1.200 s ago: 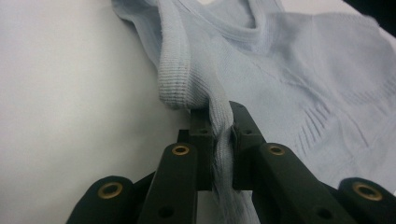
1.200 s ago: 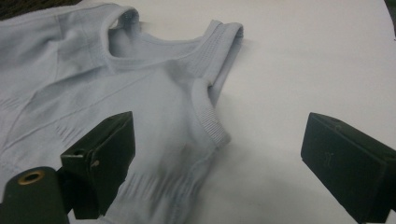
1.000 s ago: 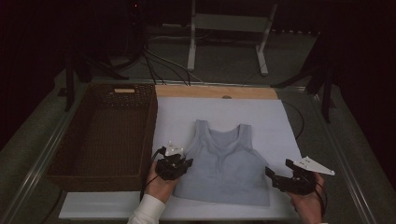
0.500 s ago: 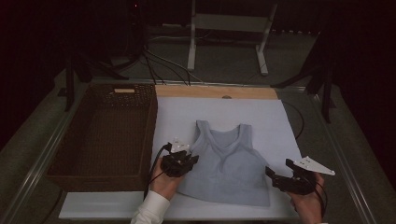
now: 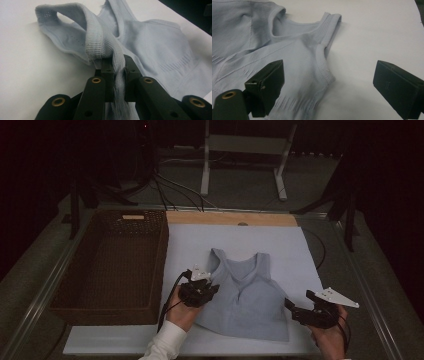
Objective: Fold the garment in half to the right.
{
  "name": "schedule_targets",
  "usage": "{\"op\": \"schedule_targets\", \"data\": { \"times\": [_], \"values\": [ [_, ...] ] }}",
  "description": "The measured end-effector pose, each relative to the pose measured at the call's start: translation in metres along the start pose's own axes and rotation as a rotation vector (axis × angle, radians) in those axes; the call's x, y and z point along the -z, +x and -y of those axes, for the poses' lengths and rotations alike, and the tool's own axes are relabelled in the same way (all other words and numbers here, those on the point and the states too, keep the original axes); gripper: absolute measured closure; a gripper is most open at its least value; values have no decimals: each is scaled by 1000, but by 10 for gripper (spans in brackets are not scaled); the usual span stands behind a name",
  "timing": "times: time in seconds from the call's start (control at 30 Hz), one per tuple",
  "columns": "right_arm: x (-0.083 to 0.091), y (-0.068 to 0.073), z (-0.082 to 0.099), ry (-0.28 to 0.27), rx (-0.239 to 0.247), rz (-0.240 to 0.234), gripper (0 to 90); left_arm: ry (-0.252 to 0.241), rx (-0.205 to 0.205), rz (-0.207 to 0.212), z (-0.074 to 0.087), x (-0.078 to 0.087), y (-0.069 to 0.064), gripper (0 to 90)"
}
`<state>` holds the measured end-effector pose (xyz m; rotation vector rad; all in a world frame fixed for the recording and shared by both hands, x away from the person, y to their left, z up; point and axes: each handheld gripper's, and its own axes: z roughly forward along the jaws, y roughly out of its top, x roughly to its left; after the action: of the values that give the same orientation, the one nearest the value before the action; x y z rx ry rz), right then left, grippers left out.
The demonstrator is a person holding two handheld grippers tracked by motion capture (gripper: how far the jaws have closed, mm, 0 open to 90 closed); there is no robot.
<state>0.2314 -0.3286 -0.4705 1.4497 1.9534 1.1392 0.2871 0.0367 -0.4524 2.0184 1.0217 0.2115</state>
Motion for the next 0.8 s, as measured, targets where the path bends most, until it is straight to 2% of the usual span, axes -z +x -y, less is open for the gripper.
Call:
{"op": "schedule_targets", "data": {
  "times": [0.1,0.4,0.8],
  "values": [
    [0,0,0,1,0,0,98,2,-22,4,-6,-1,-5,828],
    [-1,0,0,3,0,-2,98,-11,-47,27,-18,-6,-19,827],
    [-1,0,0,5,0,0,98,0,-93,53,-29,-15,-36,821]
  ]
}}
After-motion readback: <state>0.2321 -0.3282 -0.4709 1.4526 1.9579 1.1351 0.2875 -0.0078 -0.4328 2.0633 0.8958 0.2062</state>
